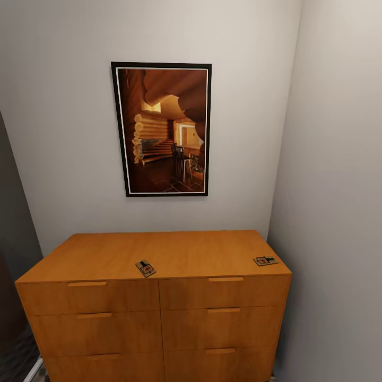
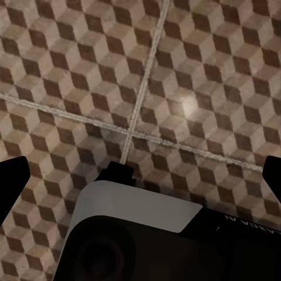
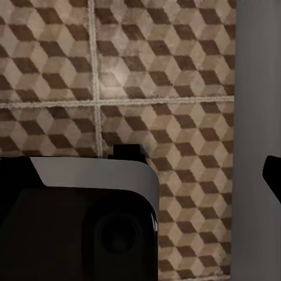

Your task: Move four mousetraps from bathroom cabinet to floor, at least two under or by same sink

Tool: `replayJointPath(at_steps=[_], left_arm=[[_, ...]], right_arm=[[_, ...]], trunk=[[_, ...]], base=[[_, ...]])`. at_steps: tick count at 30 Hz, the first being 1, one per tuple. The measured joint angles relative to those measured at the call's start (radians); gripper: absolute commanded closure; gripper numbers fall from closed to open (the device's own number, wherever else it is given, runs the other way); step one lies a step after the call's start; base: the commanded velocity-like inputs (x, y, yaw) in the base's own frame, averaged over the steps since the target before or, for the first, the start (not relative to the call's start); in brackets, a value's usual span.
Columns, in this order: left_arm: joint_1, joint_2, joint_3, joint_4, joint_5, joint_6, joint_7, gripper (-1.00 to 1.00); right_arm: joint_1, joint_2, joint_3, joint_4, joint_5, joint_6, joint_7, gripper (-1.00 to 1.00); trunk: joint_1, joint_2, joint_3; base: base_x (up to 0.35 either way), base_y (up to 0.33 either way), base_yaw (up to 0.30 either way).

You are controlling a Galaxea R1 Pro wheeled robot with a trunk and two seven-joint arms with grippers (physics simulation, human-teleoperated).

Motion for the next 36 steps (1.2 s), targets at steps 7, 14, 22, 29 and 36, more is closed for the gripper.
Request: replayJointPath(at_steps=[7, 14, 22, 29, 36], left_arm=[[0.000, 0.001, -0.001, -0.003, -0.004, 0.001, 0.002, -1.00], [-0.002, 0.004, -0.006, -0.041, -0.015, 0.012, 0.013, -1.00], [-0.004, 0.016, -0.014, -0.292, -0.049, 0.079, 0.014, -1.00], [-0.004, 0.028, -0.019, -0.611, -0.111, 0.295, 0.009, -1.00], [-0.004, 0.050, -0.022, -0.920, -0.138, 0.507, 0.007, -1.00]], right_arm=[[0.000, 0.000, 0.003, 0.000, -0.002, 0.005, -0.007, -1.00], [0.000, -0.002, 0.006, -0.024, 0.006, 0.022, -0.004, -1.00], [0.002, -0.021, 0.004, -0.288, 0.022, 0.173, -0.001, -1.00], [0.003, -0.058, -0.011, -0.728, 0.024, 0.488, 0.000, -1.00], [0.003, -0.086, -0.059, -1.028, 0.022, 0.731, -0.002, -1.00]], trunk=[[0.000, 0.000, 0.000], [0.000, 0.000, 0.000], [0.000, 0.000, 0.000], [0.000, 0.000, 0.001], [0.000, 0.000, 0.000]], base=[[0.000, 0.000, 0.000], [0.000, 0.000, 0.000], [0.000, 0.000, 0.000], [0.000, 0.000, 0.000], [0.000, 0.000, 0.000]])
